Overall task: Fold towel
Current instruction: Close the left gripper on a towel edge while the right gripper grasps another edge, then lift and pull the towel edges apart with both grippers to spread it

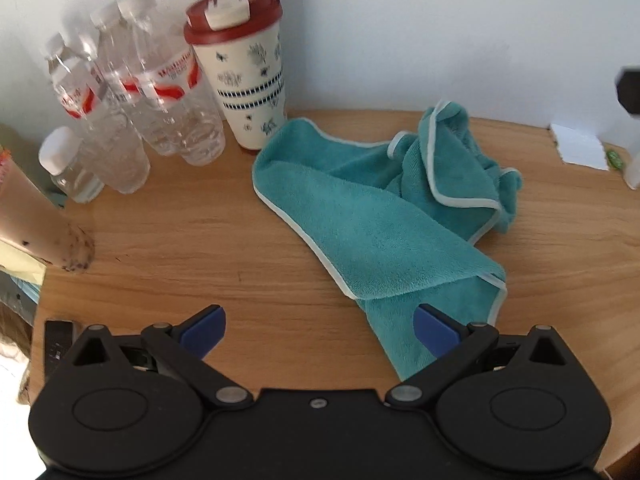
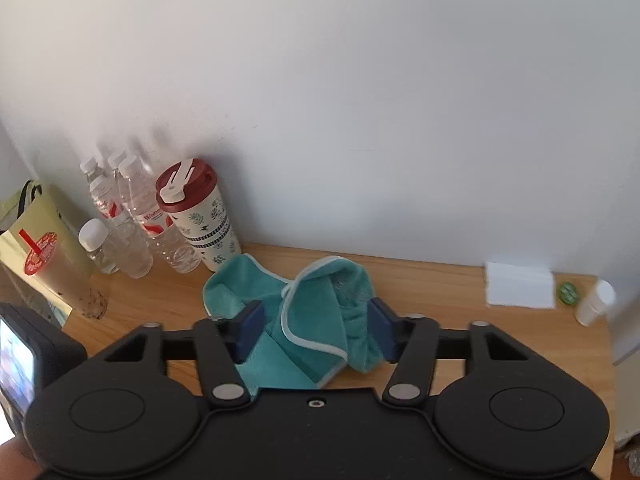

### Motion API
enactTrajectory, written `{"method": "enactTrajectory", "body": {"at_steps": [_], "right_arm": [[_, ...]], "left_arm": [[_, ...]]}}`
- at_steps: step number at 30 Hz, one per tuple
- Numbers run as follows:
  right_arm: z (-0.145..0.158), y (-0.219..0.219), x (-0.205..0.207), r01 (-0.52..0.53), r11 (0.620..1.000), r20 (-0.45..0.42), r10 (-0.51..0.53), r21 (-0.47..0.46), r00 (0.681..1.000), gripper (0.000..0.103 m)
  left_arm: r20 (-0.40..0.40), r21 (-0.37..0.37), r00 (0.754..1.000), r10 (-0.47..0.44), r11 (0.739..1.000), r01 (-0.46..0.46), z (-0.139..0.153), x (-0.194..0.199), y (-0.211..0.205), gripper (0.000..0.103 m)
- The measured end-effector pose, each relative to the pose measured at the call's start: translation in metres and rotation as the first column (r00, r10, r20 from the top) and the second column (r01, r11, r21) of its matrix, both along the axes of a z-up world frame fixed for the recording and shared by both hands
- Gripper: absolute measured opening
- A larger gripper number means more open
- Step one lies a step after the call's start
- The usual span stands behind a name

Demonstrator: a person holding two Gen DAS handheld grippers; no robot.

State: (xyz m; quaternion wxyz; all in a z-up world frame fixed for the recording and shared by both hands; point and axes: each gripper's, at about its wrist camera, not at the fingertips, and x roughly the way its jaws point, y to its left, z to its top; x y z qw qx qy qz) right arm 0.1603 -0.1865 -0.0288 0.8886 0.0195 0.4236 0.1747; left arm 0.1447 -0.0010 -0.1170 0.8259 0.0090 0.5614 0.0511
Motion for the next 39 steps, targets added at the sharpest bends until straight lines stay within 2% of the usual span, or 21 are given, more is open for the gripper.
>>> {"method": "enactTrajectory", "body": {"at_steps": [2, 6, 10, 13, 17, 21, 22, 25, 26, 28, 29, 31, 36, 39], "right_arm": [[-0.010, 0.004, 0.018, -0.030, 0.999, -0.051, 0.031, 0.027, 0.998, 0.043], [-0.037, 0.018, 0.045, -0.102, 0.993, -0.133, 0.110, 0.059, 0.985, 0.036], [-0.059, 0.035, 0.062, -0.139, 0.988, -0.177, 0.148, 0.061, 0.973, 0.036], [-0.079, 0.045, 0.074, -0.134, 0.990, -0.208, 0.142, 0.053, 0.968, 0.036], [-0.100, 0.055, 0.086, -0.147, 0.988, -0.234, 0.154, 0.049, 0.960, 0.036], [-0.117, 0.061, 0.094, -0.129, 0.991, -0.260, 0.131, 0.027, 0.957, 0.036], [-0.120, 0.060, 0.096, -0.117, 0.993, -0.266, 0.121, 0.031, 0.956, 0.032], [-0.123, 0.058, 0.096, -0.107, 0.994, -0.272, 0.113, 0.035, 0.956, 0.007], [-0.123, 0.057, 0.094, -0.112, 0.993, -0.273, 0.116, 0.030, 0.955, 0.007], [-0.121, 0.056, 0.092, -0.127, 0.992, -0.261, 0.123, 0.004, 0.957, 0.007], [-0.121, 0.055, 0.091, -0.121, 0.993, -0.251, 0.113, -0.016, 0.961, 0.004], [-0.119, 0.049, 0.093, -0.112, 0.994, -0.235, 0.108, -0.005, 0.966, 0.002], [-0.111, 0.031, 0.095, -0.069, 0.997, -0.223, 0.075, 0.032, 0.972, 0.002], [-0.105, 0.019, 0.090, -0.045, 0.998, -0.208, 0.053, 0.041, 0.977, 0.002]], "left_arm": [[0.002, -0.011, 1.000, 0.014, 1.000, -0.014, -0.008, 0.004, 0.001, 0.102], [0.003, -0.013, 0.999, 0.036, 0.999, -0.036, -0.022, 0.009, 0.001, 0.102], [0.021, -0.019, 0.999, 0.031, 0.999, -0.031, -0.031, 0.011, -0.001, 0.102], [0.021, -0.053, 0.999, 0.024, 0.998, -0.023, -0.035, 0.013, -0.002, 0.093], [0.026, -0.053, 1.000, 0.005, 0.999, -0.004, -0.040, 0.015, -0.006, 0.083], [0.029, -0.065, 0.999, -0.012, 0.998, 0.014, -0.045, 0.017, -0.008, 0.080], [0.029, -0.068, 0.999, -0.022, 0.997, 0.024, -0.046, 0.018, -0.009, 0.074], [0.033, -0.094, 0.998, -0.056, 0.994, 0.059, -0.047, 0.019, -0.013, 0.052], [0.035, -0.098, 0.997, -0.067, 0.993, 0.070, -0.047, 0.020, -0.014, 0.047], [0.035, -0.092, 0.996, -0.084, 0.992, 0.087, -0.047, 0.021, -0.018, 0.043], [0.034, -0.090, 0.996, -0.087, 0.992, 0.090, -0.047, 0.021, -0.020, 0.034], [0.037, -0.092, 0.994, -0.105, 0.990, 0.108, -0.047, 0.021, -0.023, 0.023], [0.048, -0.081, 0.991, -0.128, 0.988, 0.132, -0.044, 0.020, -0.022, 0.021], [0.049, -0.074, 0.990, -0.129, 0.988, 0.132, -0.042, 0.019, -0.016, 0.015]]}}
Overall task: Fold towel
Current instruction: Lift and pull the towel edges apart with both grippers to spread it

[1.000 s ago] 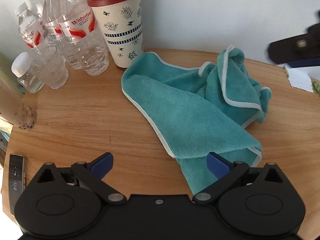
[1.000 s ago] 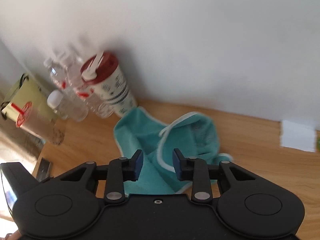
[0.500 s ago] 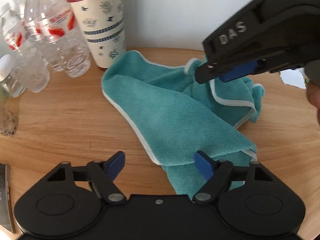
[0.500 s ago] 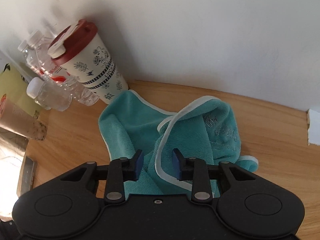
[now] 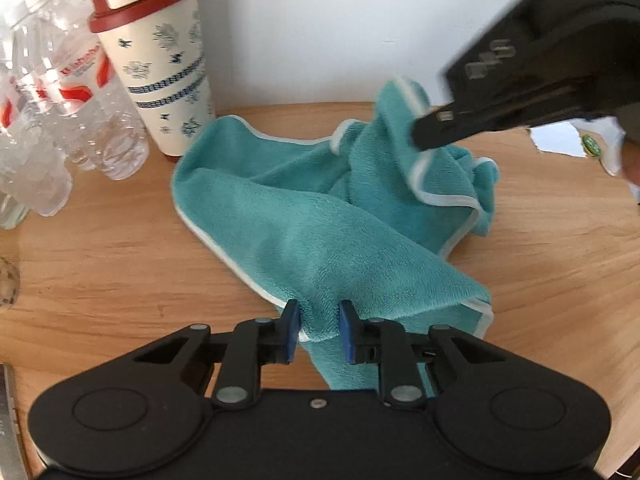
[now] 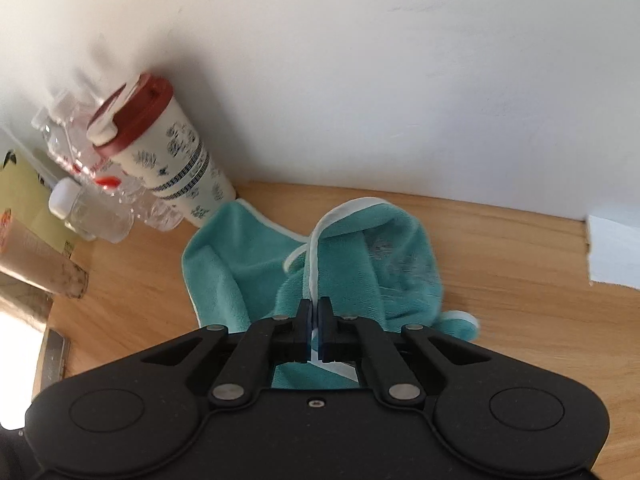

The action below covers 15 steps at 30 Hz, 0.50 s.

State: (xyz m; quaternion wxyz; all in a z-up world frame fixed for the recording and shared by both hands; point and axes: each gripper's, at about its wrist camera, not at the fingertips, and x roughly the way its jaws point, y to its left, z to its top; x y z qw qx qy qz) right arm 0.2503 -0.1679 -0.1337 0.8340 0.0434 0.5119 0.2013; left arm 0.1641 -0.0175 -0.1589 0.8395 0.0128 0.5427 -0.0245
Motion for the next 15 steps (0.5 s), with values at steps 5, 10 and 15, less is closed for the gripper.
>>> {"method": "enactTrajectory", "body": {"at_steps": [5, 10, 15], "right_arm": [[0.018, -0.036, -0.015, 0.078, 0.996, 0.037, -0.079, 0.031, 0.996, 0.002], [0.020, -0.066, -0.025, 0.133, 0.990, 0.028, -0.134, 0.039, 0.991, 0.002], [0.024, -0.095, -0.044, 0.205, 0.977, 0.041, -0.208, 0.062, 0.977, 0.002]], "left_arm": [[0.020, 0.023, 1.000, -0.015, 1.000, 0.014, 0.008, -0.005, 0.013, 0.014], [0.004, 0.048, 1.000, -0.006, 0.999, 0.006, 0.008, -0.008, 0.026, 0.013], [0.016, 0.078, 1.000, -0.016, 0.997, 0.014, 0.015, -0.013, 0.035, 0.013]]}}
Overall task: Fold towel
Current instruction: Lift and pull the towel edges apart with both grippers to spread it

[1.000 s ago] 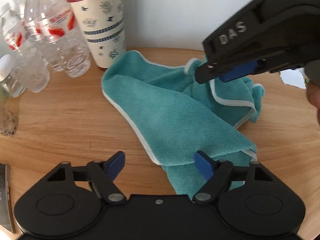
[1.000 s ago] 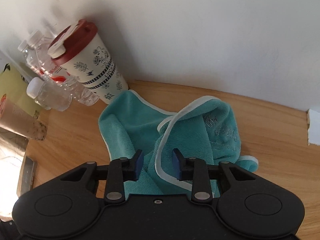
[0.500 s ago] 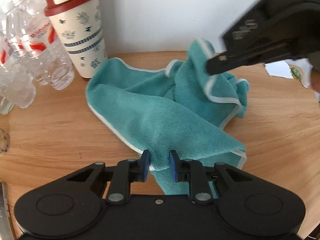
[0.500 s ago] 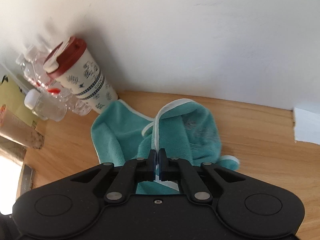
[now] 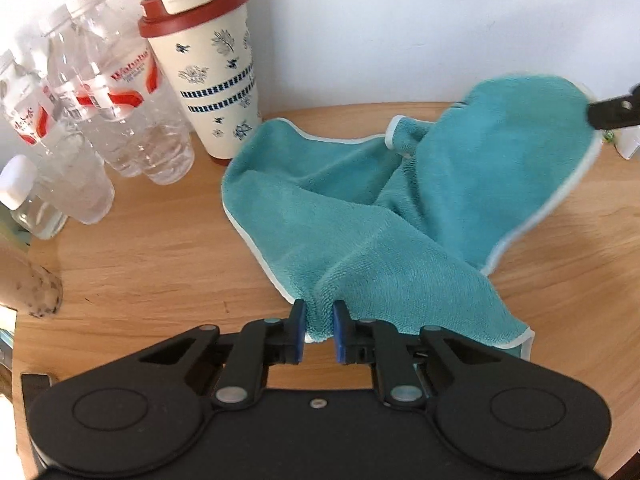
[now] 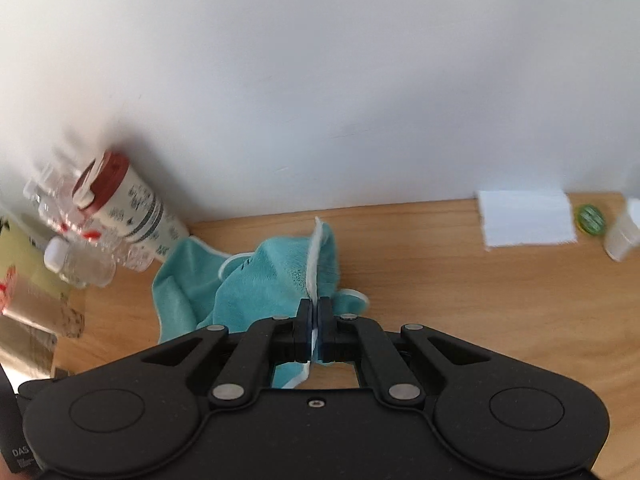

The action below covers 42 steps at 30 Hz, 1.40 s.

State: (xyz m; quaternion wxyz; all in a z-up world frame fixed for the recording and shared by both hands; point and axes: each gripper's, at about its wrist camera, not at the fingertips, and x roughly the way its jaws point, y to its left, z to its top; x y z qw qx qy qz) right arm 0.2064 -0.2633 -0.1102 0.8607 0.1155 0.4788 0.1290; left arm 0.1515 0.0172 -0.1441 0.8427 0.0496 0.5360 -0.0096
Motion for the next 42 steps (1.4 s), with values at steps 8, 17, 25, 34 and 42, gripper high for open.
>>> {"method": "enactTrajectory", "body": {"at_steps": [8, 17, 25, 34, 42], "right_arm": [[0.008, -0.036, -0.040, 0.101, 0.995, 0.010, -0.101, -0.009, 0.995, 0.002], [0.012, -0.067, -0.084, 0.141, 0.986, -0.019, -0.143, -0.090, 0.989, 0.001], [-0.001, -0.110, -0.110, 0.254, 0.964, -0.078, -0.261, -0.084, 0.962, 0.001], [-0.017, -0.144, -0.136, 0.351, 0.925, -0.156, -0.372, -0.149, 0.915, 0.001], [-0.054, -0.150, -0.178, 0.350, 0.903, -0.265, -0.411, -0.250, 0.872, 0.001]], "left_arm": [[-0.006, 0.078, 1.000, 0.011, 0.997, -0.011, -0.002, -0.010, 0.025, 0.012], [-0.031, 0.130, 0.998, 0.061, 0.990, -0.057, -0.005, -0.016, 0.063, 0.012], [-0.042, 0.178, 0.997, 0.060, 0.983, -0.052, -0.005, -0.011, 0.077, 0.012], [-0.049, 0.232, 0.997, 0.055, 0.972, -0.042, -0.015, -0.001, 0.086, 0.012], [-0.084, 0.256, 0.994, 0.065, 0.966, -0.042, -0.032, -0.006, 0.091, 0.013]]}}
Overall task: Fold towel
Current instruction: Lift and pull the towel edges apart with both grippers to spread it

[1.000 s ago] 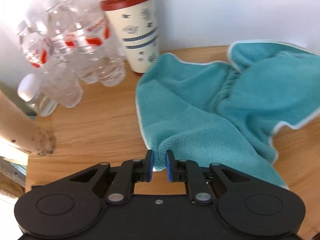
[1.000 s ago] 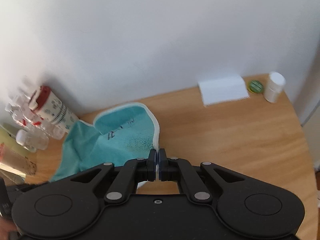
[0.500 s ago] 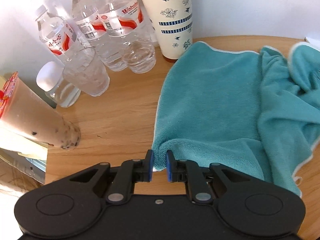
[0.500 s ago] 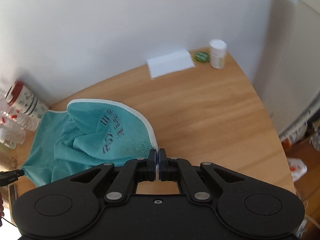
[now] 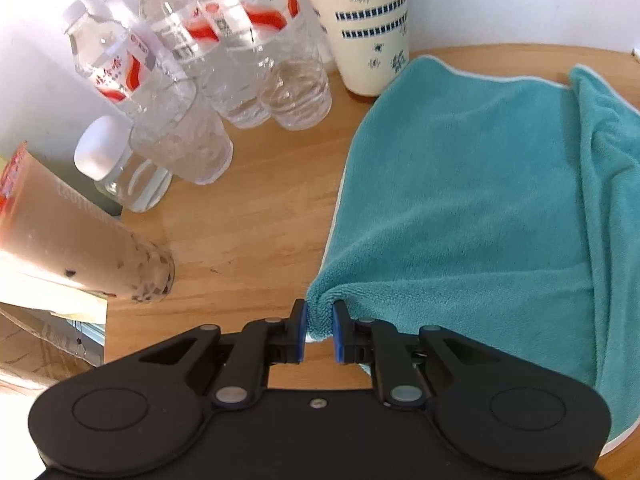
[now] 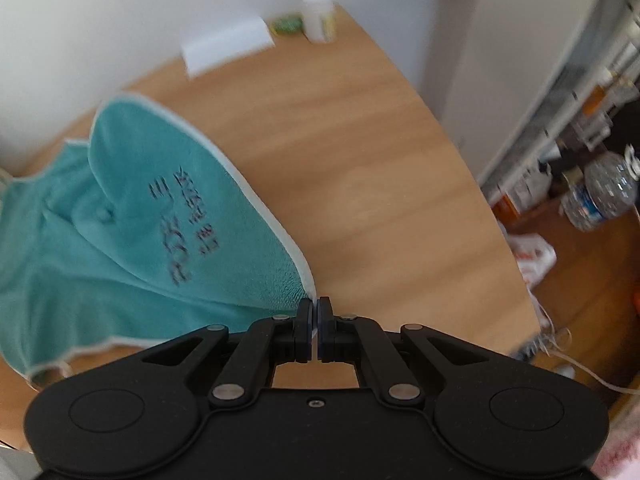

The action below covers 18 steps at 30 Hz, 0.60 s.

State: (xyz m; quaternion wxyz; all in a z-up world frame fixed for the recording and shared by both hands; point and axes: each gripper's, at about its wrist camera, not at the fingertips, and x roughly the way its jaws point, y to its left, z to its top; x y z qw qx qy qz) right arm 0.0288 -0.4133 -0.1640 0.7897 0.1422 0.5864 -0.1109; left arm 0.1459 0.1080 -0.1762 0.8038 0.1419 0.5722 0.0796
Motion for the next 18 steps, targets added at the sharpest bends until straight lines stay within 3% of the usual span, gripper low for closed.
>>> {"method": "enactTrajectory", "body": {"at_steps": [9, 12, 14, 15, 18], "right_arm": [[-0.033, 0.011, -0.008, -0.048, 0.994, -0.067, 0.041, -0.096, 0.997, 0.002], [-0.032, 0.019, -0.006, -0.052, 0.986, -0.045, 0.046, -0.155, 0.998, 0.009], [-0.029, 0.023, -0.003, -0.092, 0.973, -0.045, 0.084, -0.213, 0.995, 0.023], [-0.028, 0.025, -0.001, -0.124, 0.963, -0.042, 0.117, -0.238, 0.992, 0.024], [-0.015, 0.028, 0.005, -0.227, 0.920, -0.029, 0.230, -0.320, 0.973, 0.032]], "left_arm": [[-0.023, -0.004, 1.000, 0.005, 1.000, -0.005, -0.011, -0.009, 0.001, 0.013], [-0.025, -0.007, 1.000, 0.012, 1.000, -0.012, -0.013, -0.011, 0.001, 0.016], [-0.036, -0.015, 0.999, 0.033, 0.999, -0.034, -0.014, -0.013, 0.003, 0.020], [-0.037, -0.023, 0.998, 0.042, 0.999, -0.043, -0.013, -0.015, 0.005, 0.022], [-0.036, -0.057, 0.998, 0.058, 0.997, -0.060, -0.007, -0.026, 0.008, 0.039]]}}
